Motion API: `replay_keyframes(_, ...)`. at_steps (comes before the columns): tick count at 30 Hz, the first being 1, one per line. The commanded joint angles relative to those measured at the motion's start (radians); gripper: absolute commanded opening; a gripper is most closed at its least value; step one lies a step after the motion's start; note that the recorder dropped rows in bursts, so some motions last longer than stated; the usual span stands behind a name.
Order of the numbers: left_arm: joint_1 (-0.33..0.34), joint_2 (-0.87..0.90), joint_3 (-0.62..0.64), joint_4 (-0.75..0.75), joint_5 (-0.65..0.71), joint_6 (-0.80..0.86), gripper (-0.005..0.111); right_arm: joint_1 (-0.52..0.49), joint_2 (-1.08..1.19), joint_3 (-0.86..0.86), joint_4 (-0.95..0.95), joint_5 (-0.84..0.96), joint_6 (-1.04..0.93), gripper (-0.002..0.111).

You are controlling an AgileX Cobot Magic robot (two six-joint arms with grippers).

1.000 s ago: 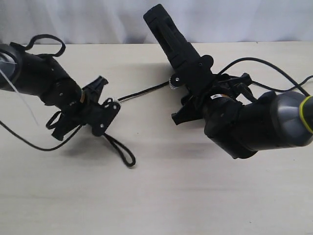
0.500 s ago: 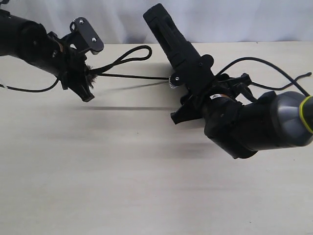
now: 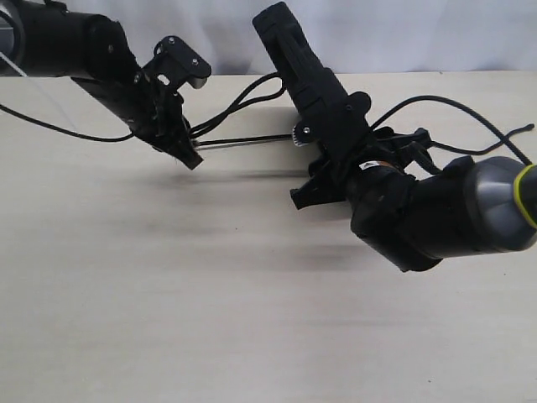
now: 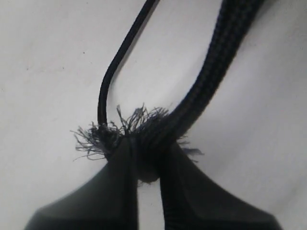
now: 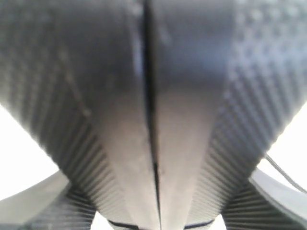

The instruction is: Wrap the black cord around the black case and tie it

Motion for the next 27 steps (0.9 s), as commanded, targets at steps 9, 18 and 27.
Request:
replay_keyframes(9,-0.002,0.082,-0.146,-0.119,0.209,-0.016,0.0,-0.004,-0.02,-0.007,-0.077,-0.034,0.015,0.004)
replay_keyframes(18,-0.025,0.093,-0.24,-0.203,0.251,-0.016,0.0,-0.004,-0.02,-0.005,-0.118,-0.03,0.011,0.004)
replay_keyframes(27,-0.064,0.093,-0.24,-0.285,0.029,0.168,0.0,-0.004,-0.02,0.045,-0.153,0.024,-0.163,0.005)
